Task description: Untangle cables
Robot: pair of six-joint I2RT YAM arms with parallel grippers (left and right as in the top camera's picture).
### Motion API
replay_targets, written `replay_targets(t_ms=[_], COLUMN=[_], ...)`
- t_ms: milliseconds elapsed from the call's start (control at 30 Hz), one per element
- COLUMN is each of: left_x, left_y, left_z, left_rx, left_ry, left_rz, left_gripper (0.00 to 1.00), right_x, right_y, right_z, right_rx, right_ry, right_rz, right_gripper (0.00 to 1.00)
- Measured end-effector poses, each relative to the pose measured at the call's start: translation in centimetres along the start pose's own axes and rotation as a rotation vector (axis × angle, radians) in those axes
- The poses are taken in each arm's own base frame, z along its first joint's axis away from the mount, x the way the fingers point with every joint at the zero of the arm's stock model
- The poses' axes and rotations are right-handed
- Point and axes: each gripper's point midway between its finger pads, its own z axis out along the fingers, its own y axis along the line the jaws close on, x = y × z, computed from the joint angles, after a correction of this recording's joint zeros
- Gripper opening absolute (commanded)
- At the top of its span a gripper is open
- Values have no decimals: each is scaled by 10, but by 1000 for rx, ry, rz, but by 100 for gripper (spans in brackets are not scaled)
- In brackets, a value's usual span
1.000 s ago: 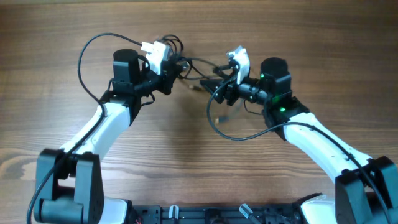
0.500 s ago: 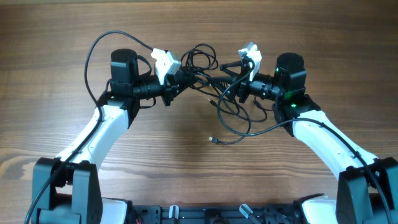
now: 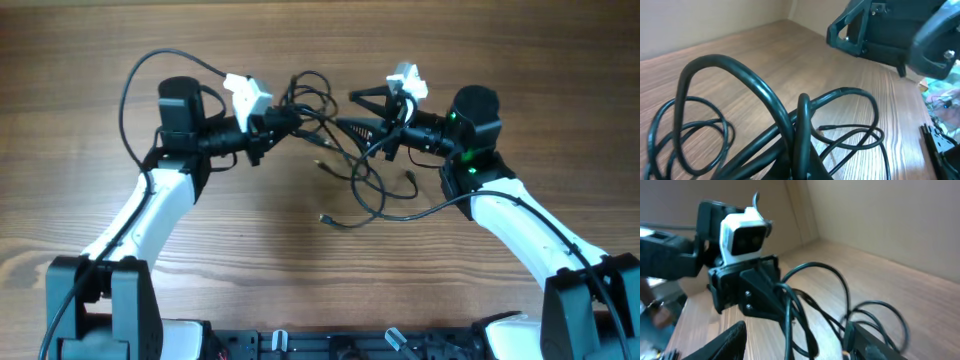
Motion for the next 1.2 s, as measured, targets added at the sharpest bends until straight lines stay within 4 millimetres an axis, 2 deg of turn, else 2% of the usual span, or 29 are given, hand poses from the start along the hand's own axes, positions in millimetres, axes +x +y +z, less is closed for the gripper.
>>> replay_targets(t_ms=[67,133,233,367,500,733,900,1000,1033,1100,1167,1200], left_x=[-4,-13,-18,-23,-31,-34,-36,-41,-43,-47,-47,-47], left_y=[-1,-13,-28,-38,-39,-40,-40,-40,-39,-38,-38,-38], left_z=[-5,-7,-10,-12,-13,-12,-6,-4,-4,-4,-4,-4], left_rx=[23,93,185,239,246,247,225,215,209,200,198,199], left_ry=[-21,-53,-80,-99,-123,-125,-120,-132,-137,-145,-143,-142], left_rz=[11,53,86,118,173,162,165,192,194,189,170,162], left_gripper=[4,4,4,4,4,4,4,4,4,4,4,4], right_x=[3,13,20,26,40,50,54,54,54,53,50,47], right_y=[-16,-34,-42,-28,-9,22,39,40,40,40,41,41], right_z=[-2,-5,-8,-5,4,22,28,29,29,29,29,30], right_rx=[84,182,232,148,83,-8,-66,-72,-72,-73,-76,-77], right_ry=[1,26,46,78,133,166,178,179,179,177,165,151], right_rz=[48,97,125,109,94,18,6,6,5,0,-21,-35], right_gripper=[63,64,63,63,61,54,56,56,54,43,42,37])
